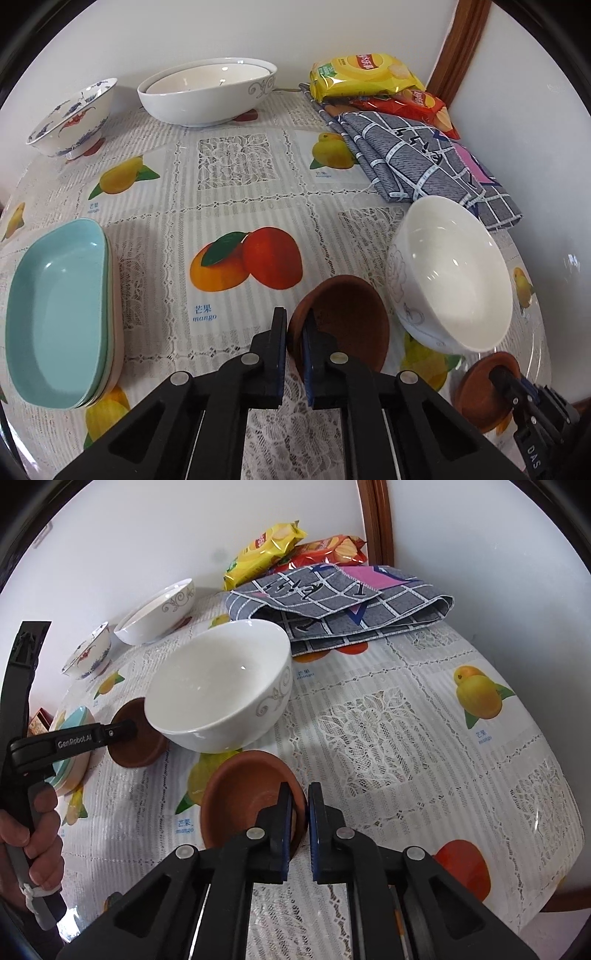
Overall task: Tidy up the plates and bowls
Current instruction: 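Close the left gripper on the larger clay bowl rim while the right gripper grasps the small clay bowl, then lift both clay bowls and carry the right gripper's bowl toward the white bowl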
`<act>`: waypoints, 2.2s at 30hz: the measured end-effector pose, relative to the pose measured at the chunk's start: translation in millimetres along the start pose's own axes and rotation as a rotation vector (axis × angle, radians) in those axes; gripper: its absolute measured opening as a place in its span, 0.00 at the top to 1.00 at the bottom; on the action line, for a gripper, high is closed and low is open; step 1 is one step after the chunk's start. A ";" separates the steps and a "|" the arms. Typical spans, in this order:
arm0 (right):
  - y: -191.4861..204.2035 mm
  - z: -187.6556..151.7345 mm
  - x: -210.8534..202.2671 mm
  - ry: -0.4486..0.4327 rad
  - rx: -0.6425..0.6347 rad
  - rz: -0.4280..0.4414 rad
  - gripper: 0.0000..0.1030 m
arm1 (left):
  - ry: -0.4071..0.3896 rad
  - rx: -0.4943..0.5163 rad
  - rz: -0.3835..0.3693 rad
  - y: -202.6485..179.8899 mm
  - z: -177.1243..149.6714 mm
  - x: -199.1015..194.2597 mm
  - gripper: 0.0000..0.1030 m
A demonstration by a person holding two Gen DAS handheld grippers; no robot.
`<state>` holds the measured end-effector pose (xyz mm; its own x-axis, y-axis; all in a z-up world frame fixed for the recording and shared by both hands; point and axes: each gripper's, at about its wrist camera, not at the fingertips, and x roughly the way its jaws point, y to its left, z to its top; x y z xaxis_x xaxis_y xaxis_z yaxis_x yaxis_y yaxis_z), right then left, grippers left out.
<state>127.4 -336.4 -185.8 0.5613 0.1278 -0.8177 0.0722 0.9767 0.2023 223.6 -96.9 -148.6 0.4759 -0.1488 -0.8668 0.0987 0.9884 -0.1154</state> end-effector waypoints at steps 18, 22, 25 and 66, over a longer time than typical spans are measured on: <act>23.3 0.5 -42.4 -0.056 0.013 0.015 0.92 | -0.079 -0.028 -0.001 27.8 -18.0 -61.9 0.92; 29.0 1.6 -53.7 -0.074 0.007 0.015 0.92 | -0.092 -0.032 0.004 32.3 -20.5 -74.2 0.92; 32.6 2.1 -61.9 -0.088 0.003 0.019 0.91 | -0.107 -0.032 0.007 37.0 -22.7 -84.9 0.92; 44.0 31.9 -127.3 -0.191 0.044 -0.008 0.91 | -0.244 -0.024 0.061 68.8 -15.3 -169.3 0.92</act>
<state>85.4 -315.2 -55.6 0.7063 0.0807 -0.7033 0.1109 0.9686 0.2226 136.5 -3.3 -17.2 0.6773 -0.0886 -0.7304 0.0441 0.9958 -0.0800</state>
